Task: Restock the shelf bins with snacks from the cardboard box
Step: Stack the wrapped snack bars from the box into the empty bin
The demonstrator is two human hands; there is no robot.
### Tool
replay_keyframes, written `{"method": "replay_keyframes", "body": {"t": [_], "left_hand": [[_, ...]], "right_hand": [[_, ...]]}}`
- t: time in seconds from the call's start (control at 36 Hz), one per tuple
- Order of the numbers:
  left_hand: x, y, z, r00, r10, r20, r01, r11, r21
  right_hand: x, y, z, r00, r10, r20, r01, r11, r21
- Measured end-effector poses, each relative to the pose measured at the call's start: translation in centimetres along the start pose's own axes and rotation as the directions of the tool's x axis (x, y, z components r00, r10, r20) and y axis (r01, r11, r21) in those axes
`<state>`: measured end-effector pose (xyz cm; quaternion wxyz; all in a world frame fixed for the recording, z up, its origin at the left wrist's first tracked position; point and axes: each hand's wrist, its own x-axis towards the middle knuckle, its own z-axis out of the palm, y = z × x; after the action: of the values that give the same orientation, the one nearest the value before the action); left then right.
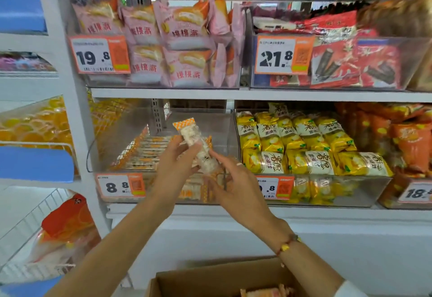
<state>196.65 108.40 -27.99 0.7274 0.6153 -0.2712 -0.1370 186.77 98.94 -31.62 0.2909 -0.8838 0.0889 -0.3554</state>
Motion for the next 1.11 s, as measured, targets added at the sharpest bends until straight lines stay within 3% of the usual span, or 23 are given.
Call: {"method": "replay_keyframes", "body": {"t": [0.06,0.14,0.22,0.42,0.58,0.83,0.94,1.11], "left_hand": [[1.2,0.2,-0.1,0.998,-0.028,0.058,0.025,0.999,0.043],[3.3,-0.5,-0.5,0.999,-0.024,0.045,0.021,0.997,0.076],[5.1,-1.7,-0.7,1.0,0.008,0.006,-0.009,0.984,0.181],[7.9,-3.5,-0.5,0.998,-0.054,0.032,0.037,0.922,0.385],[9.6,-1.9,0.3,0.972,-0.214,0.099,0.17,0.926,0.338],[11.1,-1.9,1.2,0.923,-0.378,0.068,0.305,0.829,0.469],[11.8,-1.9,1.4,0.92,-0.39,0.042,0.296,0.762,0.576],[11.9,-3.0,2.8,0.956,-0.285,0.073,0.135,0.644,0.753]], "right_hand": [[0.8,0.8,-0.1,1.0,-0.02,0.023,0.022,0.996,-0.081],[1.5,2.8,-0.6,0.99,-0.138,-0.034,0.118,0.931,-0.345],[1.2,5.1,-1.5,0.985,-0.111,-0.131,0.044,0.9,-0.433],[0.0,7.9,-1.4,0.977,-0.08,-0.198,-0.02,0.89,-0.456],[0.3,7.7,-0.9,0.969,-0.098,-0.226,-0.027,0.869,-0.493],[0.4,8.0,-0.9,0.971,-0.102,-0.214,-0.023,0.859,-0.512],[0.3,8.0,-0.9,0.97,-0.114,-0.213,-0.014,0.855,-0.519],[0.4,8.0,-0.7,0.963,-0.121,-0.242,-0.021,0.859,-0.512]]}}
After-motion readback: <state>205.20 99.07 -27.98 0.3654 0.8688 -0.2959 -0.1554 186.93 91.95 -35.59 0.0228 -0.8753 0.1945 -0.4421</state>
